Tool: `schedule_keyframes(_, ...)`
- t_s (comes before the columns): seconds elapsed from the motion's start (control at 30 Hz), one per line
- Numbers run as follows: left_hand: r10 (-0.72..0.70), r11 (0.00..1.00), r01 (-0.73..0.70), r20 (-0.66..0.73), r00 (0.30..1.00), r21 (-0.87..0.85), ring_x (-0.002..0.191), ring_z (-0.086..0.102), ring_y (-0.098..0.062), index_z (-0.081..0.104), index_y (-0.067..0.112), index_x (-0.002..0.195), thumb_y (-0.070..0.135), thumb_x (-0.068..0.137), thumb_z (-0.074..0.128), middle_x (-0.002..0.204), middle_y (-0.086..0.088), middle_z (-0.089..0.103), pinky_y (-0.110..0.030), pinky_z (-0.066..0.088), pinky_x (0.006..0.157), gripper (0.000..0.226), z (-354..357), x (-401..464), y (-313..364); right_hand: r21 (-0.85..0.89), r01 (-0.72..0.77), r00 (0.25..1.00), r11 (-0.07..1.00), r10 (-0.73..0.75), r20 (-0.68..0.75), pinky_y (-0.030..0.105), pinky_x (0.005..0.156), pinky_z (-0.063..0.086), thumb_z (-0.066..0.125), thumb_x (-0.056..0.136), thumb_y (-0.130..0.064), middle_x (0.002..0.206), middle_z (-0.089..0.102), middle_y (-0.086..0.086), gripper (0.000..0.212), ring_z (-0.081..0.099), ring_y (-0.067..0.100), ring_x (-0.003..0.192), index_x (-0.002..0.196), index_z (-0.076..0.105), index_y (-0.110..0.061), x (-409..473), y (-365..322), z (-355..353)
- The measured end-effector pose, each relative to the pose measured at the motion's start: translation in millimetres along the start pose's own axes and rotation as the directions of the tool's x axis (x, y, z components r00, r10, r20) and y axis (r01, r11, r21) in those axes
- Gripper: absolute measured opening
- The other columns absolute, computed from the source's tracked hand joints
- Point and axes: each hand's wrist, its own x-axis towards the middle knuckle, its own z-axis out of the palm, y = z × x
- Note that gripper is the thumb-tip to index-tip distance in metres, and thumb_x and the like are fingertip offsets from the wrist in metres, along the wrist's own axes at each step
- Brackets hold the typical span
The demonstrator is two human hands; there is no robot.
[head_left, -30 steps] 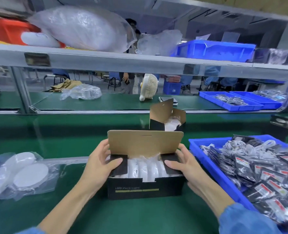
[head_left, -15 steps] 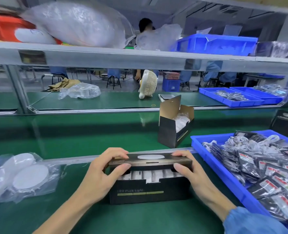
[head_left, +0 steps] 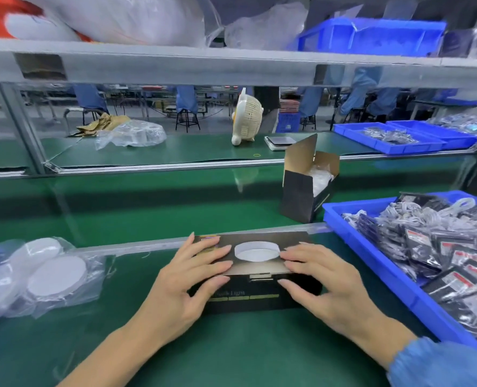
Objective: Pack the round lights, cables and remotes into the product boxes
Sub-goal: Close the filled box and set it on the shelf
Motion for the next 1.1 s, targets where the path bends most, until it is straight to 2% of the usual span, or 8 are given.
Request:
schedule_keyframes(0.27, -0.019, 1.0, 0.019, -0.031, 0.999, -0.009, 0.126, 0.056, -0.014, 0.077, 0.014, 0.104, 0.032, 0.092, 0.059, 0.123, 0.008, 0.068, -0.051, 0.033, 0.113, 0.028, 3, -1, 1, -0.271, 0.272, 0.961, 0.923, -0.248, 0.121, 0.028, 0.053, 0.05, 0.065, 0.094, -0.022, 0.096, 0.068, -0.001, 0.018, 0.063, 0.021, 0.085, 0.1, 0.074, -0.007, 22, -24, 20)
schedule_keyframes(0.37, -0.028, 1.0, 0.028, -0.03, 0.999, -0.003, 0.127, 0.056, -0.013, 0.077, 0.014, 0.105, 0.032, 0.092, 0.059, 0.124, 0.008, 0.068, -0.05, 0.032, 0.114, 0.028, 4, 0, 2, -0.365, 0.305, 0.947, 0.88, -0.24, 0.213, 0.027, 0.051, 0.05, 0.056, 0.098, -0.033, 0.102, 0.067, -0.005, 0.027, 0.062, 0.019, 0.091, 0.099, 0.072, -0.012, 27, -21, 19)
schedule_keyframes(0.53, -0.042, 0.999, 0.041, -0.049, 0.998, -0.021, 0.127, 0.056, -0.013, 0.076, 0.012, 0.104, 0.032, 0.091, 0.06, 0.123, 0.007, 0.068, -0.05, 0.032, 0.114, 0.029, 4, -1, 2, -0.211, 0.347, 0.931, 0.914, -0.308, 0.198, 0.028, 0.056, 0.051, 0.066, 0.093, -0.024, 0.103, 0.071, -0.006, 0.017, 0.061, 0.021, 0.084, 0.096, 0.076, -0.01, 21, -18, 16)
schedule_keyframes(0.63, -0.043, 0.999, 0.042, -0.057, 0.997, -0.015, 0.127, 0.056, -0.013, 0.076, 0.012, 0.104, 0.031, 0.091, 0.06, 0.123, 0.007, 0.068, -0.049, 0.032, 0.115, 0.029, 7, -2, 3, -0.044, 0.019, 0.983, 0.999, -0.011, 0.183, 0.031, 0.061, 0.055, 0.072, 0.086, -0.033, 0.098, 0.072, -0.017, 0.014, 0.062, 0.013, 0.087, 0.087, 0.079, -0.021, 26, -21, 15)
schedule_keyframes(0.73, -0.036, 0.999, 0.037, -0.066, 0.997, 0.01, 0.128, 0.054, -0.011, 0.076, 0.013, 0.107, 0.033, 0.092, 0.058, 0.124, 0.009, 0.067, -0.051, 0.031, 0.115, 0.031, 9, -1, 4, 0.085, -0.394, 0.888, 0.915, 0.356, 0.291, 0.033, 0.078, 0.053, 0.084, 0.071, -0.037, 0.095, 0.07, -0.024, 0.014, 0.059, 0.003, 0.094, 0.079, 0.079, -0.027, 40, -16, 13)
schedule_keyframes(0.93, 0.039, 0.916, 0.006, -0.105, 0.994, 0.401, 0.117, 0.059, -0.019, 0.076, 0.012, 0.101, 0.053, 0.084, 0.06, 0.119, 0.002, 0.069, -0.054, 0.035, 0.11, 0.047, 26, 3, -4, -0.053, -0.438, 0.694, 0.897, 0.375, 0.614, 0.027, 0.084, 0.052, 0.078, 0.08, -0.028, 0.092, 0.076, -0.009, 0.008, 0.07, 0.007, 0.088, 0.085, 0.079, -0.022, 107, 25, -1)
schedule_keyframes(1.03, 0.093, 0.883, 0.008, -0.191, 0.977, 0.468, 0.108, 0.061, -0.019, 0.071, 0.021, 0.093, 0.05, 0.085, 0.065, 0.111, 0.005, 0.069, -0.048, 0.04, 0.104, 0.031, 41, 10, -15, -0.448, -0.522, 0.756, 0.726, 0.637, 0.153, 0.031, 0.076, 0.05, 0.068, 0.087, -0.036, 0.096, 0.071, 0.002, 0.012, 0.067, 0.021, 0.091, 0.09, 0.071, -0.025, 146, 106, -20)
schedule_keyframes(1.1, 0.063, 0.852, 0.065, -0.225, 0.972, 0.52, 0.103, 0.062, -0.023, 0.07, 0.021, 0.09, 0.046, 0.083, 0.069, 0.107, 0.003, 0.069, -0.047, 0.041, 0.098, 0.025, 46, 28, -26, -0.556, -0.651, 0.676, 0.517, 0.728, -0.115, 0.039, 0.083, 0.046, 0.069, 0.085, -0.041, 0.121, 0.056, 0.011, 0.042, 0.054, 0.032, 0.112, 0.119, 0.059, -0.019, 147, 159, -28)
